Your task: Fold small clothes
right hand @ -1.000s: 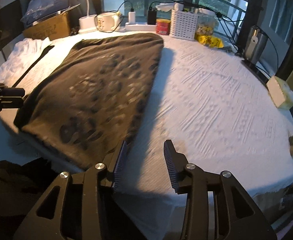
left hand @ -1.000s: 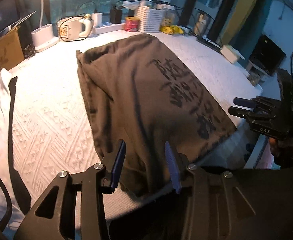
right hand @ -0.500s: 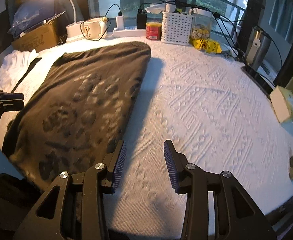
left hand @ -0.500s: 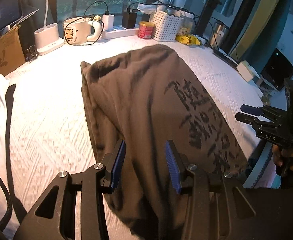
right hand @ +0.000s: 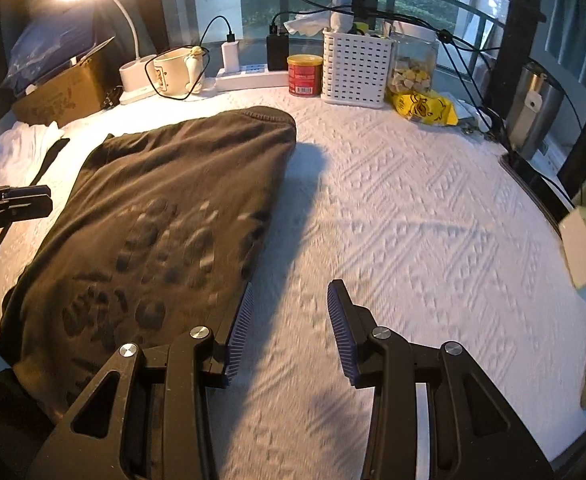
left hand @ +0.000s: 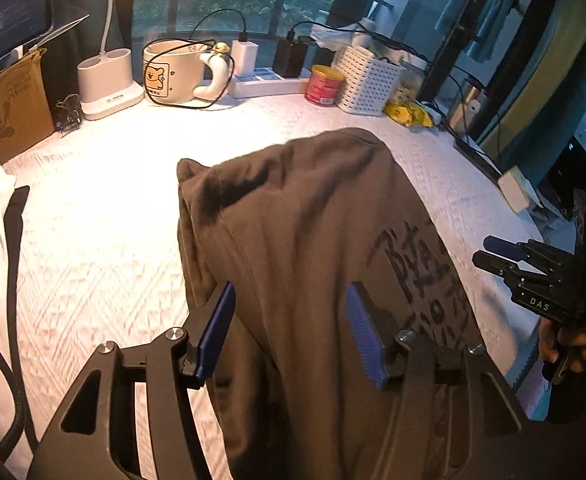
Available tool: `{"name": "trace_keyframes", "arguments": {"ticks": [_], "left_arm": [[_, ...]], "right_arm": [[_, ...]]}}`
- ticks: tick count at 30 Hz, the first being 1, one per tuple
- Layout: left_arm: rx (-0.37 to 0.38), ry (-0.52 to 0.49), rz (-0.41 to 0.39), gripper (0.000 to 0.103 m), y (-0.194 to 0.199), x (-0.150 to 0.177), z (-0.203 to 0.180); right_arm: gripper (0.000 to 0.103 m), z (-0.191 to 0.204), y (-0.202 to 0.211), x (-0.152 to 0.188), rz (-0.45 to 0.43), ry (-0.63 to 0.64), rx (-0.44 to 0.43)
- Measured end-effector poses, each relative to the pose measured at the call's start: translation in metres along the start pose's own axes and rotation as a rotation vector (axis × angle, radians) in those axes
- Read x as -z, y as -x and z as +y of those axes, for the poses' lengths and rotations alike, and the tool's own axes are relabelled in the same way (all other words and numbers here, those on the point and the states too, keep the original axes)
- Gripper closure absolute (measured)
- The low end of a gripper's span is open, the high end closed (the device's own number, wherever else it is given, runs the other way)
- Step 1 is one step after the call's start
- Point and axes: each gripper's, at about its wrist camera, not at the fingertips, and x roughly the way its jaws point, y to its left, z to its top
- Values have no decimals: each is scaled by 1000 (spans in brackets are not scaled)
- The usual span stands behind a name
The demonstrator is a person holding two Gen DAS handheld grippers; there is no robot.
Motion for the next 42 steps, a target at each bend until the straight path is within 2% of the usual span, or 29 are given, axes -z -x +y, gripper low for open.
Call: {"name": "trace_keyframes", "arguments": {"ticks": [20, 22, 24, 26, 27, 30, 32, 36, 42], "left_arm": [[-29, 170, -56, 46, -45, -30, 51], [-14, 184, -70, 43, -48, -32, 56], [-6, 198, -66, 34, -54, -34, 61], [-12, 205, -62, 32, -59, -34, 64], [-18, 205, -58, 30, -62, -35, 65], [-14, 183, -62, 25, -68, -37, 65], [3, 166, -54, 24, -70, -40, 63], [86, 130, -28, 24, -78, -45, 53], [106, 48, -7, 25, -89, -49, 32]], "right_arm": [[61, -21, -47, -63, -33, -67, -27], [61, -21, -52, -69, -39, -72, -41], [61, -19, -59, -76, -42, -66, -52], [55, -16, -66, -81, -39, -62, -67], [52, -15, -70, -83, -38, -61, -77], [50, -11, -81, -88, -30, -54, -109], [50, -9, -89, -91, -18, -56, -129], [50, -7, -105, -94, 5, -69, -162], [49, 1, -124, -93, 21, -76, -205]]}}
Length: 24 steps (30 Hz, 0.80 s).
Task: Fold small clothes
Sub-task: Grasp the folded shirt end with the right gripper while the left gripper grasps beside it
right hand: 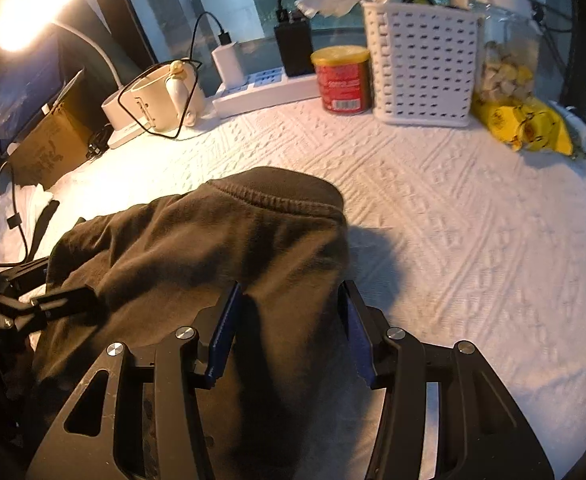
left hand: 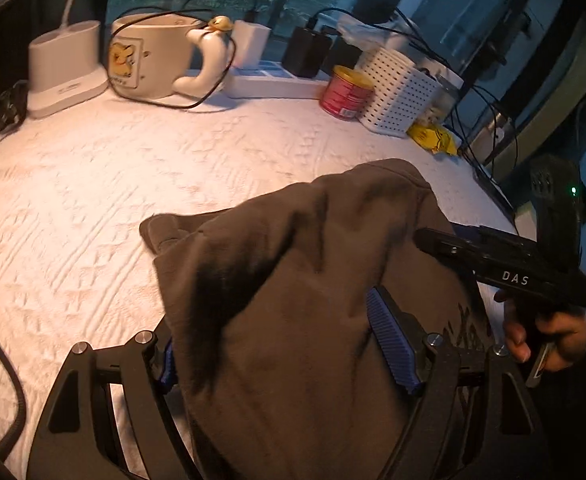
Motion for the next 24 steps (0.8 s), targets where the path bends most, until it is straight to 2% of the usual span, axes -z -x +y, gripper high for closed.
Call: {"name": "trace_keyframes", "arguments": {"ticks": [1, 2, 3, 8, 9, 11, 13, 16, 24], "left_arm": [[19, 2, 5, 25, -2, -1, -2], [32, 3, 10, 34, -4, -2, -4], [34, -4, 16, 36, -7, -2, -8], [0, -64, 30, 69, -17, -2, -26], [-5, -68, 28, 72, -18, -1, -27], [-23, -76, 29, 74, -19, -1, -29], [-31, -77, 25, 76, -19, 0, -30], [-39, -77, 21, 78, -18, 1, -31], [-44, -100, -19, 81, -9, 8, -41]], "right_arm": [[49, 3, -2, 1, -4, 7, -3], [49, 5, -5, 1, -6, 12, -9], [48, 7, -6, 1, -8, 15, -12], [46, 20, -11, 3, -29, 63, 1], [46, 22, -12, 4, -31, 75, -11], [48, 24, -13, 6, -45, 95, -23], [64, 25, -13, 5, -48, 97, -35], [79, 27, -12, 6, -49, 100, -60], [85, 40, 0, 8, -83, 142, -36]]}}
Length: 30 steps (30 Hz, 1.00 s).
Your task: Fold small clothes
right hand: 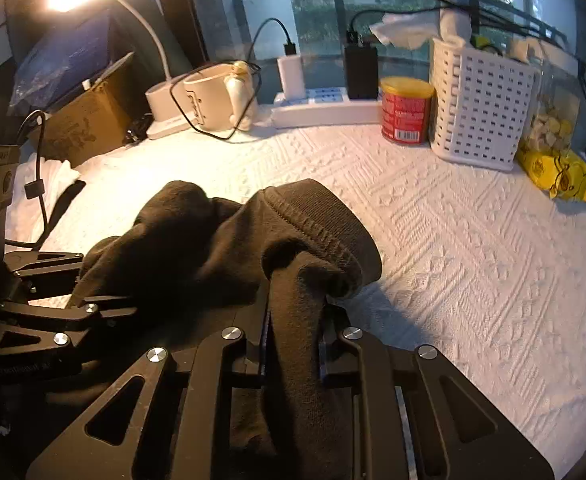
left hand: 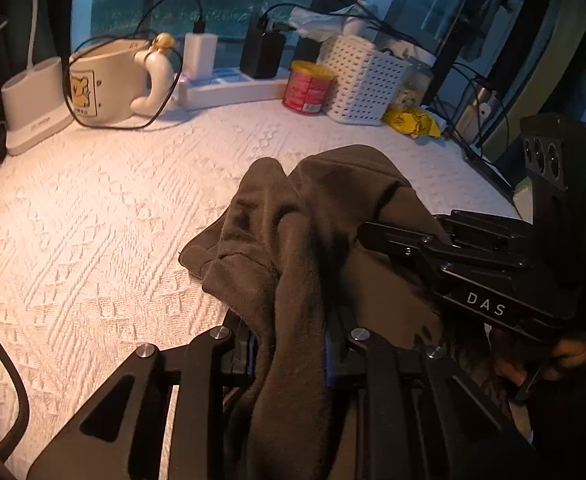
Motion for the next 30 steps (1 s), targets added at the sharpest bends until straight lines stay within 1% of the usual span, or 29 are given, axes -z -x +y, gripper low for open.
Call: {"name": "trace_keyframes", "arguments": {"ticks": [10, 19, 30], "left_arm": [[7, -25, -73, 82, 28, 7, -13], [5, -51, -149, 82, 62, 15, -28], [3, -83, -221, 82, 99, 25, -42]], "right_arm": [[85, 7, 36, 0, -54, 2, -14], [85, 25, 74, 3, -121, 36, 5], [86, 50, 122, 13, -211, 78, 37]]}}
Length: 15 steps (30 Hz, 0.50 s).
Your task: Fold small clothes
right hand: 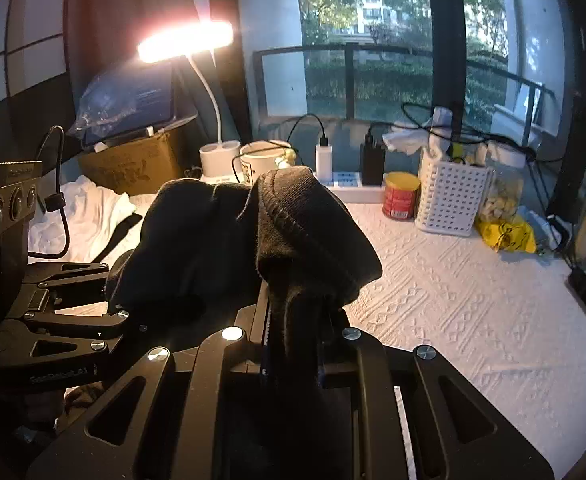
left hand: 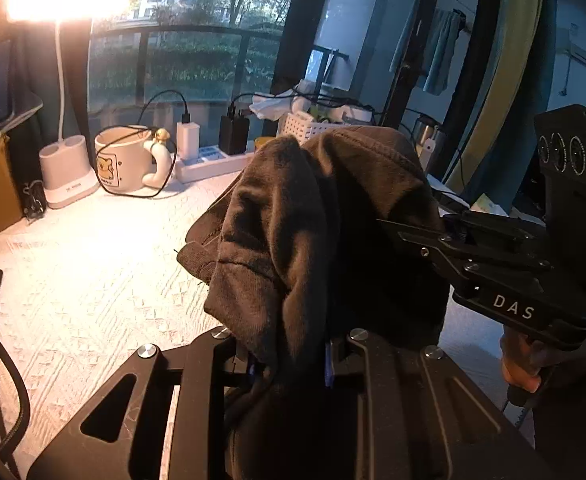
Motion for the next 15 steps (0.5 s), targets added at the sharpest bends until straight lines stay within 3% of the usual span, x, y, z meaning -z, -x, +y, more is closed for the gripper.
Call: {"name": "trace_keyframes", "arguments": {"ticks": [15], "left_arm": [[-1, -44, -96, 83, 49, 11, -19]], "right_arm": [[86, 35, 67, 4, -119, 52, 54]]}}
